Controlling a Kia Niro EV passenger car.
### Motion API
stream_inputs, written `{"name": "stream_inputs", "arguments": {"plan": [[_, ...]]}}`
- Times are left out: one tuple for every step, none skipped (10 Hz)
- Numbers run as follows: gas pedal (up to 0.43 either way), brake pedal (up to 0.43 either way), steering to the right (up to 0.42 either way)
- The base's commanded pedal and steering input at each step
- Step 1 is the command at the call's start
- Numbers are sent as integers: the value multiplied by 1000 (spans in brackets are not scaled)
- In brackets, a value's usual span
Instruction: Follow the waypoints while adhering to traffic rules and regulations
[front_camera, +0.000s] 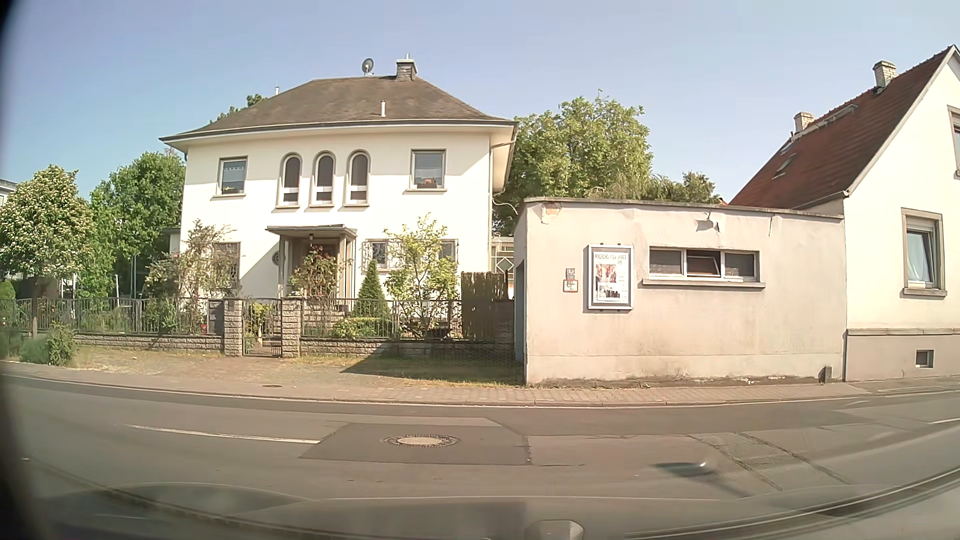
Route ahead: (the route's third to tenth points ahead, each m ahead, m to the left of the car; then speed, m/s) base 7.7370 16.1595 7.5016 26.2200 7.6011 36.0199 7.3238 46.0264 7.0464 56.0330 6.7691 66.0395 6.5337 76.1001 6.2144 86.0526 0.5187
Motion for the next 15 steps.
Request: {"name": "stream_inputs", "arguments": {"plan": [[0, 159, -247], [0, 159, -247], [0, 159, -247], [0, 165, -247], [0, 159, -247], [0, 165, -247], [0, 165, -247], [0, 165, -247], [0, 165, -252], [0, 165, -259], [0, 165, -266], [0, 165, -272], [0, 140, -277], [0, 18, -287], [0, 18, -300]]}}
